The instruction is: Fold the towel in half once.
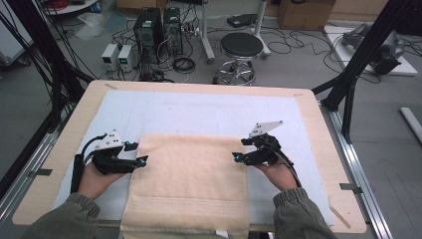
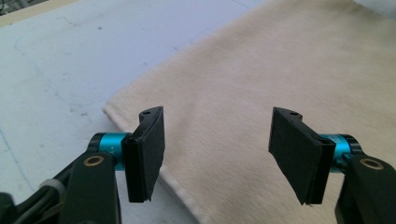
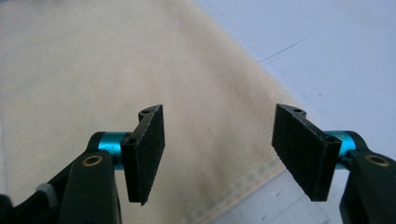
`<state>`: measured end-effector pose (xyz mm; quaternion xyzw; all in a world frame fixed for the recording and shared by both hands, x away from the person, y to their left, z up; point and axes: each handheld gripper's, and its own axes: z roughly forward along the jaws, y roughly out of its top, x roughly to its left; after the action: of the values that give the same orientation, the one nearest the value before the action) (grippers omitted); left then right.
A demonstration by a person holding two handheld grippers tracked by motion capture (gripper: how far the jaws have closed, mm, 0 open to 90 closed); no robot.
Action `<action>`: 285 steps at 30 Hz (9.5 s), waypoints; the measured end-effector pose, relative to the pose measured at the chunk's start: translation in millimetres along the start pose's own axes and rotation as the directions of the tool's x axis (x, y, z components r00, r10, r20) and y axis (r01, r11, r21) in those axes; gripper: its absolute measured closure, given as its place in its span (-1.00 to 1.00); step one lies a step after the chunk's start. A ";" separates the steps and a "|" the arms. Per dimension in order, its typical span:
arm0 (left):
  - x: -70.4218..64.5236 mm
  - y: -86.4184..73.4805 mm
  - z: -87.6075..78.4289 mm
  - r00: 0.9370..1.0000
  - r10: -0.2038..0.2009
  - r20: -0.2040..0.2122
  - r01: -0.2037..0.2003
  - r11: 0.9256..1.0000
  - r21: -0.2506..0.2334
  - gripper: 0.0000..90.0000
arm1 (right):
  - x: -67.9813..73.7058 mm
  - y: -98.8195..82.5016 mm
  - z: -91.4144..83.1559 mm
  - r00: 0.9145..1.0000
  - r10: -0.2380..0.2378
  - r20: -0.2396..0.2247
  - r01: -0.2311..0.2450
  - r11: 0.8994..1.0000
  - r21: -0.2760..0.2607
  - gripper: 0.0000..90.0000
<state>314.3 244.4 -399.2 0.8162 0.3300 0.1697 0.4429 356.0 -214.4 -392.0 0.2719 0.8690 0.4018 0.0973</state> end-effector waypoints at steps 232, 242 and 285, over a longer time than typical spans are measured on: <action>-91.2 -54.2 -25.3 0.937 0.217 0.274 -0.269 0.948 0.169 0.91 | 99.5 -60.0 3.9 0.929 -0.218 -0.299 0.248 0.967 0.065 0.73; -93.4 -45.9 -45.3 0.934 0.221 0.282 -0.256 0.962 0.092 0.95 | 103.9 -48.8 -21.2 0.912 -0.258 -0.320 0.276 0.961 0.014 0.88; -34.8 -4.9 -12.4 0.992 0.050 0.115 -0.051 0.999 0.005 -0.13 | 22.1 9.4 5.6 0.995 -0.039 -0.090 0.038 0.999 -0.020 -0.38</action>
<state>280.1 229.9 -395.9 0.8346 0.2838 0.1321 0.4534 343.5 -193.6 -387.5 0.2357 0.8738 0.4199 0.0683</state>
